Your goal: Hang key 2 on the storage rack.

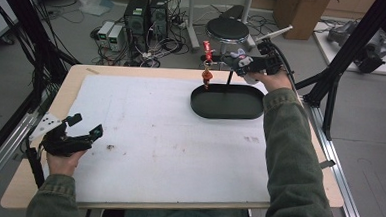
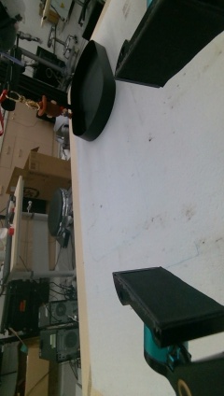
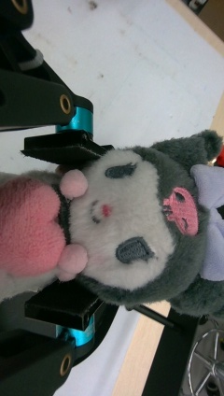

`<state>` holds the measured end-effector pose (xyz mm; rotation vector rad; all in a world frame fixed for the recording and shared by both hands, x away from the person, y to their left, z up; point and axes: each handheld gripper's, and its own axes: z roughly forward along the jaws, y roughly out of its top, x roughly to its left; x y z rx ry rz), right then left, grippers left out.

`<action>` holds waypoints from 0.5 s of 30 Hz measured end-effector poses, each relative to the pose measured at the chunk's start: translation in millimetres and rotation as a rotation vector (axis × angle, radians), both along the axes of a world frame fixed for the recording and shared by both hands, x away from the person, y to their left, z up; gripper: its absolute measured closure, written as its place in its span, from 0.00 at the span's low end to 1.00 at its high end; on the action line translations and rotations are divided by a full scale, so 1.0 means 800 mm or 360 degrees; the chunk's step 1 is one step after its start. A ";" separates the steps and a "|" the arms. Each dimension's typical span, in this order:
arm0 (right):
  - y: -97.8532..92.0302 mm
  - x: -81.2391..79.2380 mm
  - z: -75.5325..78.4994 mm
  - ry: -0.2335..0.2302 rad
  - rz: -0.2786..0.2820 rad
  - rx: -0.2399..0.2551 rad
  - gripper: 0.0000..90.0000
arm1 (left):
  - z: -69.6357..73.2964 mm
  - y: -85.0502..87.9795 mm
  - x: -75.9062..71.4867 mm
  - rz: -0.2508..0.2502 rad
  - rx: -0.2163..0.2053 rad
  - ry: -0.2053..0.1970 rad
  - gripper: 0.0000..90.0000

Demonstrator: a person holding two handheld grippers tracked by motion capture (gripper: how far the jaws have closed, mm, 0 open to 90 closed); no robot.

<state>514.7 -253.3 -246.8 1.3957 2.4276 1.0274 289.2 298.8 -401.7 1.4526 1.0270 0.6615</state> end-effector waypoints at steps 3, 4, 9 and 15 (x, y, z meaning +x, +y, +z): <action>0.004 0.003 0.003 0.0012 0.0016 -0.0007 0.44 | 0.000 0.001 0.000 0.0005 -0.0004 0.0000 0.06; 0.006 0.004 0.003 0.0012 0.0023 -0.0008 0.44 | 0.000 0.001 0.000 0.0005 -0.0003 0.0000 0.06; 0.011 0.009 0.001 0.0016 0.0029 0.0023 0.44 | 0.000 0.000 0.000 0.0005 -0.0004 -0.0001 0.06; 0.015 0.013 -0.001 0.0000 -0.0004 0.0047 0.44 | -0.001 0.000 0.001 0.0005 -0.0004 0.0000 0.06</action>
